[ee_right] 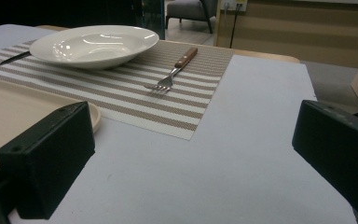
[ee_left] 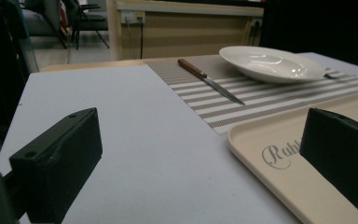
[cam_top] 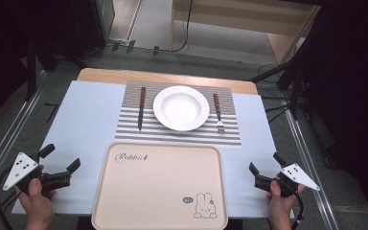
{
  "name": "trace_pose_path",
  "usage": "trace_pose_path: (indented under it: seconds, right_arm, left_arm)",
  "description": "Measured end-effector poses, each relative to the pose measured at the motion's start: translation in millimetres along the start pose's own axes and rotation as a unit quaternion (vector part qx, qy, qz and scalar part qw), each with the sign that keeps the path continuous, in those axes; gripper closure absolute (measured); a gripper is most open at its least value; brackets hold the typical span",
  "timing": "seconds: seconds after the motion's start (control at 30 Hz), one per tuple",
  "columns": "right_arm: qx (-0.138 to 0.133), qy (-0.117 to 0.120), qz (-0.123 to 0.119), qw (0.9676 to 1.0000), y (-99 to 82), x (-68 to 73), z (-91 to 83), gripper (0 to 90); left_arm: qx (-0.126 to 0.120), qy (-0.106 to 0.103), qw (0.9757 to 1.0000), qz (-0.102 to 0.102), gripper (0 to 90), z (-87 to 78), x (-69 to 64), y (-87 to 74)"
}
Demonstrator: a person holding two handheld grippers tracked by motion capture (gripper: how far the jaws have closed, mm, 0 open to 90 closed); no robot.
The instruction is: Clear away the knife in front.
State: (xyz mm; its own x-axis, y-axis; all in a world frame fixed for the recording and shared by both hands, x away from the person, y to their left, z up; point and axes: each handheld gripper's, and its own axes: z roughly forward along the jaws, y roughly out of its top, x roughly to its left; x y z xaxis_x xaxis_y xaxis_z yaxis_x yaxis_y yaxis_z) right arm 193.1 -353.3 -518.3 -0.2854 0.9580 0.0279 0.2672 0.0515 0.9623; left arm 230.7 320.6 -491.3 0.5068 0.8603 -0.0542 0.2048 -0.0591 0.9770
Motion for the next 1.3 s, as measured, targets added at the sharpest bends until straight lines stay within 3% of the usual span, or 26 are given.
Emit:
trace_pose_path:
  seconds: [0.2,0.3,0.33,0.4,0.47,0.6,0.73,0.8,0.97,1.3]
  right_arm:
    - [-0.001,0.007,0.004,1.0000,-0.5,0.2,-0.3,0.0]
    - [-0.002,0.010,-0.002,0.9999,-0.8,1.1,0.0,0.0]
    - [-0.001,0.010,-0.003,0.9999,-0.8,1.6,0.1,0.0]
    - [0.000,0.012,-0.006,0.9999,-0.9,2.1,0.1,0.0]
    - [0.001,0.012,-0.005,0.9999,-0.8,2.3,0.4,0.0]
    - [0.001,0.013,-0.005,0.9999,-0.7,1.8,1.3,0.0]
    - [0.003,0.015,-0.008,0.9998,-0.5,2.6,2.0,0.0]
    - [0.004,0.017,-0.007,0.9998,-0.6,2.7,1.8,0.0]
    - [0.002,0.018,-0.005,0.9998,-0.8,1.7,1.6,0.0]
    - [0.005,0.018,-0.016,0.9997,-0.9,4.1,1.8,0.0]
  left_arm:
    - [0.003,0.014,0.9997,0.019,0.0,0.5,-5.5,4.3]
    - [0.006,-0.011,0.9998,0.017,0.0,3.8,-9.4,8.4]
    - [0.003,-0.010,0.9998,0.017,0.0,4.0,-11.8,9.9]
    - [-0.009,0.005,0.9996,0.027,0.0,2.7,-19.1,14.1]
    - [-0.012,0.007,0.9993,0.036,0.0,2.2,-24.8,18.2]
    - [-0.015,-0.012,0.9992,0.036,0.0,4.2,-29.1,21.0]
    - [-0.033,-0.029,0.9988,0.020,0.0,5.6,-27.7,24.1]
    - [-0.026,-0.018,0.9990,0.032,0.0,9.4,-30.0,26.3]
    - [-0.016,-0.022,0.9982,0.053,0.0,20.7,-38.9,30.4]
    - [-0.009,-0.038,0.9980,0.051,0.0,51.0,-49.5,45.8]
